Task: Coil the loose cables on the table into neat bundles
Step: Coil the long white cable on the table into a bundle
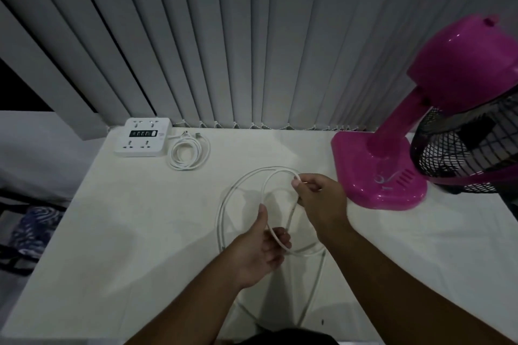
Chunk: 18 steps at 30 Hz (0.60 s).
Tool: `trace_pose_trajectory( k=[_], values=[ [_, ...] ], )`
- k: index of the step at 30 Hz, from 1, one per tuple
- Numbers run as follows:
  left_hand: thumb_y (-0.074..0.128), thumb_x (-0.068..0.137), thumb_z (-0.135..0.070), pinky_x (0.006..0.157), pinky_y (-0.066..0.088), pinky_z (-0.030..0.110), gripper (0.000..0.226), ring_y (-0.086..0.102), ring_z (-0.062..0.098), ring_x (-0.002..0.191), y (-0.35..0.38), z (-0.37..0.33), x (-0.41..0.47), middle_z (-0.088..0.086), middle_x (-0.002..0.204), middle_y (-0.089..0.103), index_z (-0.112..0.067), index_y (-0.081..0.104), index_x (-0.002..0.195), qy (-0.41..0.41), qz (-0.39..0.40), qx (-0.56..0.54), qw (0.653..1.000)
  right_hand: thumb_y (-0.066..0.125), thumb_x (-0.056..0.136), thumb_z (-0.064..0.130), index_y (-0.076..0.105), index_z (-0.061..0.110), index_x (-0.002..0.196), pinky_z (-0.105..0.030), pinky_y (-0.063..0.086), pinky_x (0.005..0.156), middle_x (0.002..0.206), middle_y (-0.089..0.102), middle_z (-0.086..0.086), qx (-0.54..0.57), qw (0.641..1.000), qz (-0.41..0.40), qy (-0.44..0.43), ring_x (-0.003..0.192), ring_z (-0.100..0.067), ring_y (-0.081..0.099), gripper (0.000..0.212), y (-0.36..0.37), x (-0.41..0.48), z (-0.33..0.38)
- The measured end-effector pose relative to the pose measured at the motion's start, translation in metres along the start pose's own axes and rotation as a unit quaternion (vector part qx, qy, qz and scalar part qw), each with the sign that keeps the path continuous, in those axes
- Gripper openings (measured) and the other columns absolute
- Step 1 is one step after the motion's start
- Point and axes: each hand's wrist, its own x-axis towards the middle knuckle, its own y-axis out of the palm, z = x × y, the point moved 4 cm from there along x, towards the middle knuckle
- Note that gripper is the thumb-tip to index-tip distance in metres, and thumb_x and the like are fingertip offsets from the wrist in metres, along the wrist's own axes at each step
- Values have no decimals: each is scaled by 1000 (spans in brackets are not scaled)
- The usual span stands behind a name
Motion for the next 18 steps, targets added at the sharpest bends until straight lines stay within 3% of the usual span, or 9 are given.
trace_pose_trajectory(
  k=[2, 6, 8, 11, 14, 18],
  values=[
    [58, 75, -79, 83, 52, 34, 78, 67, 23, 87, -1, -2, -1, 9, 93, 73, -7, 68, 103, -31, 9, -12, 999, 81, 83, 17, 76, 22, 85, -49, 63, 79, 71, 75, -1, 35, 999, -3, 19, 75, -24, 75, 7, 3, -4, -1],
    [59, 73, -81, 82, 51, 33, 80, 62, 22, 82, 1, -8, -4, 9, 89, 68, -5, 67, 98, -39, 18, -52, 998, 82, 83, 13, 75, 10, 89, -34, 64, 70, 63, 68, 2, 104, 992, 12, 76, 60, -11, 68, 9, 11, -14, -4],
    [55, 86, -72, 74, 48, 29, 65, 60, 20, 74, 2, -17, -1, 6, 82, 65, -9, 67, 94, -11, -6, -108, 994, 81, 83, 11, 72, 6, 88, -28, 61, 64, 66, 68, -3, 127, 985, 36, 109, 60, -12, 68, 11, 16, -22, -6],
    [45, 103, -41, 61, 38, 26, 35, 55, 15, 65, -2, -30, 2, 2, 70, 64, -17, 61, 85, 43, -57, -150, 986, 79, 83, 12, 66, 13, 82, -27, 54, 57, 70, 71, -1, 70, 987, 71, 122, 66, -13, 70, 13, 19, -32, -13],
    [45, 104, -25, 61, 37, 27, 29, 54, 13, 67, -9, -36, 2, 3, 80, 66, -18, 60, 81, 105, -99, -80, 986, 74, 83, 8, 64, 14, 84, -29, 51, 57, 76, 67, -3, 26, 985, 98, 142, 67, -17, 62, 12, 18, -36, -20],
    [37, 108, -31, 64, 38, 30, 32, 51, 15, 66, -5, -38, 1, 6, 84, 63, -9, 58, 99, 184, -159, 55, 968, 75, 80, 7, 64, 21, 103, -26, 52, 64, 86, 66, -3, -19, 981, 137, 138, 72, -15, 62, 29, 15, -34, -18]
  ],
)
